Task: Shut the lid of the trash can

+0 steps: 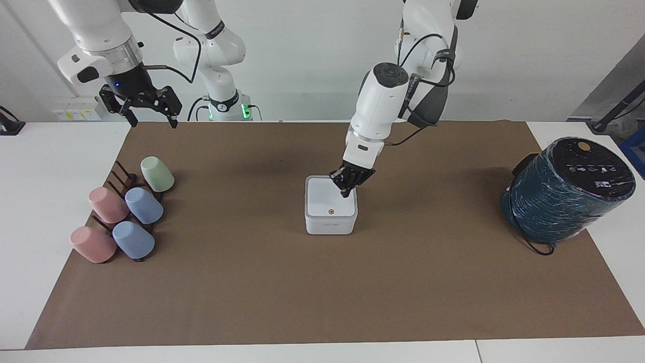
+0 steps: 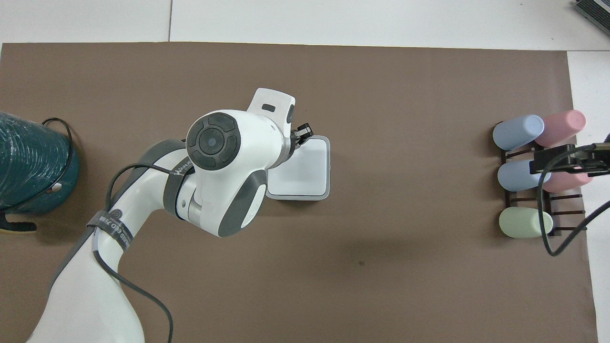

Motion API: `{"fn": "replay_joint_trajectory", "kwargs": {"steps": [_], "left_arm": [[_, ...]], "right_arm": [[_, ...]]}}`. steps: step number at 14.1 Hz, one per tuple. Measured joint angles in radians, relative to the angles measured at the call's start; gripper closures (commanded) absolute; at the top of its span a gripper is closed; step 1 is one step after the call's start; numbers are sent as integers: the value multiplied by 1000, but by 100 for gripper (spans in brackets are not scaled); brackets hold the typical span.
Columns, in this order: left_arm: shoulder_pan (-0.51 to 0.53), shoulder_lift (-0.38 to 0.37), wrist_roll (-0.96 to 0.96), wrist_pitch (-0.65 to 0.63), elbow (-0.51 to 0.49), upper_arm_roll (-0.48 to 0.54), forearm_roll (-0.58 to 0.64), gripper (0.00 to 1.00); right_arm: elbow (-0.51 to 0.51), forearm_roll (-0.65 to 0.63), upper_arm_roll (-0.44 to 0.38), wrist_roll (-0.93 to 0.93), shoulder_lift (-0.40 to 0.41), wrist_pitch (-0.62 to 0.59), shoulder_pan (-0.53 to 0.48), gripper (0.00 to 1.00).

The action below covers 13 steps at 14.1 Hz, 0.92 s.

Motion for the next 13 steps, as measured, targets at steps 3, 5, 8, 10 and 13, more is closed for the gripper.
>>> {"fn": "replay_joint_trajectory", "kwargs": {"steps": [3, 5, 8, 10, 13], "left_arm": [[95, -19, 160, -215, 108, 8, 7, 96], [186, -34, 310, -285, 129, 11, 7, 96], [314, -86, 527, -376, 137, 15, 7, 95], [382, -117, 637, -432, 138, 15, 8, 92], [415, -151, 739, -483, 138, 12, 74, 65]], "right_arm": [[0, 0, 0, 0, 0, 0, 0, 0], [0, 0, 0, 0, 0, 0, 0, 0], [0, 0, 0, 0, 0, 0, 0, 0], [0, 0, 0, 0, 0, 0, 0, 0], [0, 0, 0, 0, 0, 0, 0, 0]]}}
